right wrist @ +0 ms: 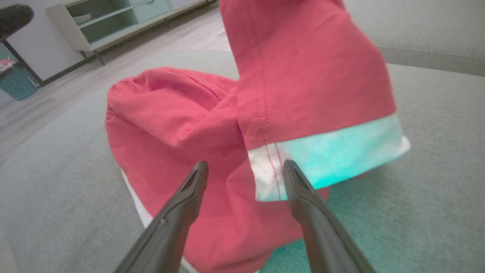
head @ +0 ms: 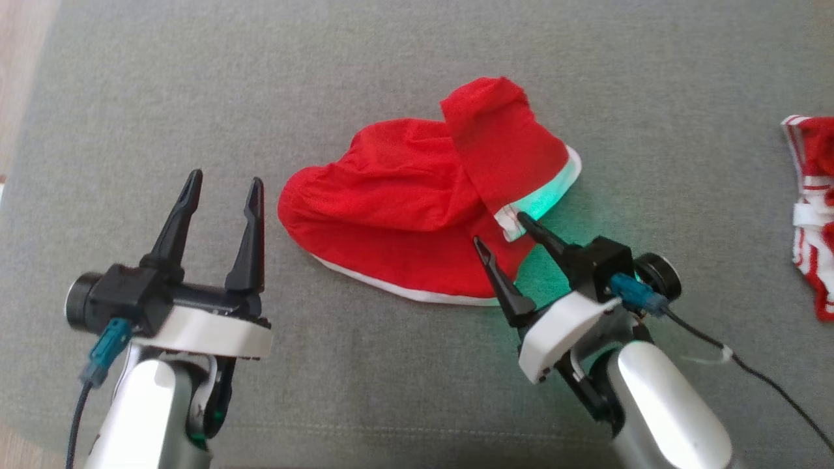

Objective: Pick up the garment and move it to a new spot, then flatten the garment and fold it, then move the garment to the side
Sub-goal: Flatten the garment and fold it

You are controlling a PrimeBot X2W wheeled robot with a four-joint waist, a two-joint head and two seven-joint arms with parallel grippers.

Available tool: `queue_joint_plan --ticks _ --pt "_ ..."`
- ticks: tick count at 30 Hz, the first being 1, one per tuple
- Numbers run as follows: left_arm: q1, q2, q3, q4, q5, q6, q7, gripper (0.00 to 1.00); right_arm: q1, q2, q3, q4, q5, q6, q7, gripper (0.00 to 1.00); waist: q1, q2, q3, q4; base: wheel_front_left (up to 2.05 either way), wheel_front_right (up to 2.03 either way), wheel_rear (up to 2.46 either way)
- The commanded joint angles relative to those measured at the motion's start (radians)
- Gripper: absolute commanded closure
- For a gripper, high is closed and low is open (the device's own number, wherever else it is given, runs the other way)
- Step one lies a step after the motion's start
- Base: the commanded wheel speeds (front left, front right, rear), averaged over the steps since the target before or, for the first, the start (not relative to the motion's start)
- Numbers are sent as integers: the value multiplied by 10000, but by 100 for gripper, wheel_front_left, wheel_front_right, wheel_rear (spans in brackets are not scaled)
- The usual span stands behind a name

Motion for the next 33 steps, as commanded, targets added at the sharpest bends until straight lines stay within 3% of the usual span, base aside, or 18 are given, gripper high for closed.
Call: queue_joint_plan --ticks 1,6,7,8,9,10,19,33 --pt "-455 57 381 -275 127 -83 -122 0 -369 13 207 -113 -152 -9 -108 0 0 0 131 105 0 0 0" --pt "-607 -125 433 -212 218 -268 -122 0 -914 13 -85 690 -707 -9 -208 0 0 0 321 257 0 0 0" --pt "-631 -158 451 -201 232 -307 -122 0 -989 13 -176 814 -782 -9 -209 8 0 0 351 280 0 0 0" --pt "-655 -195 469 -189 247 -340 -122 0 -1056 13 -250 913 -847 -9 -229 39 0 0 377 301 0 0 0" --pt "-676 -234 488 -183 265 -367 -122 0 -1117 13 -322 1034 -915 -9 -207 86 0 0 400 316 0 0 0" --pt "-695 -273 505 -177 285 -392 -122 0 -1179 13 -398 1157 -981 -9 -182 100 0 0 419 331 0 0 0" --pt "-718 -505 686 -126 461 -610 -122 0 -1517 13 -726 1543 -882 -9 -346 100 0 0 388 371 0 0 0" --pt "-766 -745 835 -242 679 -831 -122 0 -2972 -404 -1885 53 -738 -9 -79 100 0 0 439 382 0 0 0"
